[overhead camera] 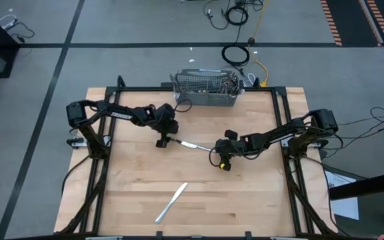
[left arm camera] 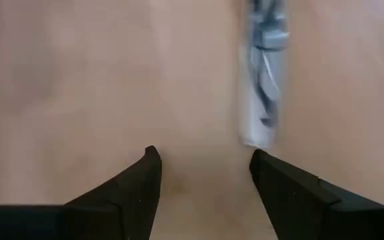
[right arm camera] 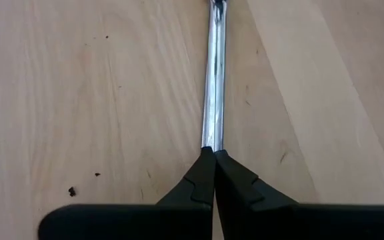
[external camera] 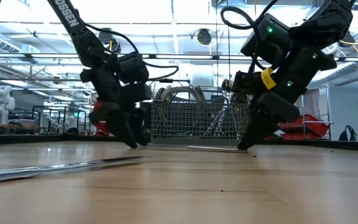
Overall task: Sort silverware
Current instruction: Put the silver table knife into the silverware organizer
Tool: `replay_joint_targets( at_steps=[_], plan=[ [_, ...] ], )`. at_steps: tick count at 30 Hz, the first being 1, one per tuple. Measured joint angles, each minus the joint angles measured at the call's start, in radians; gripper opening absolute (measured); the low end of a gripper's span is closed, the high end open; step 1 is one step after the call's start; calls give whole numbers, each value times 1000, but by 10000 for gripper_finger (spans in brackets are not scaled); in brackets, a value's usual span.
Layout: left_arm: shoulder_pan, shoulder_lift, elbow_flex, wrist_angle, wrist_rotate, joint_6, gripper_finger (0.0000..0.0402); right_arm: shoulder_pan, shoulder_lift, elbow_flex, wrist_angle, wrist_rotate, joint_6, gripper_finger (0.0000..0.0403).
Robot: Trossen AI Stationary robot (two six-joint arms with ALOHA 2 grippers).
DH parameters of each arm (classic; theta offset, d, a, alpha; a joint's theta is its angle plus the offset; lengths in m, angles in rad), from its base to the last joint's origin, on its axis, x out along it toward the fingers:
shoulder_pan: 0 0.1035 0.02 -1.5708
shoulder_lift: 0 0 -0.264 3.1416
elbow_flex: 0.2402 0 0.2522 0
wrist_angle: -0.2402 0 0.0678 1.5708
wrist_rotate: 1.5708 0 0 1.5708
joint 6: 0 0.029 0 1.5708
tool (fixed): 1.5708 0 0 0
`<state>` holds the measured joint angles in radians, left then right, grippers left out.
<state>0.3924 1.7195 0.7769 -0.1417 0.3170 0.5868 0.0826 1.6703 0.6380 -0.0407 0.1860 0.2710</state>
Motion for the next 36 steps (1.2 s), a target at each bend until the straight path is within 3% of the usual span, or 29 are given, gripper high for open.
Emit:
replay_joint_targets(
  at_steps=[6, 12, 23, 36],
  plan=[
    [0, -14, -5, -61, 125, -59, 247, 0, 0, 0, -1, -4, -22, 0],
    [0, 9, -3, 64, 125, -31, 247, -1, 0, 0, -1, -6, -22, 0],
    [-8, 112, 2, 120, 171, -25, 244, -1, 0, 0, -1, -7, -23, 0],
    [0, 188, 8, 197, 187, -22, 113, -1, 0, 0, -1, -6, -29, 0]
  ],
)
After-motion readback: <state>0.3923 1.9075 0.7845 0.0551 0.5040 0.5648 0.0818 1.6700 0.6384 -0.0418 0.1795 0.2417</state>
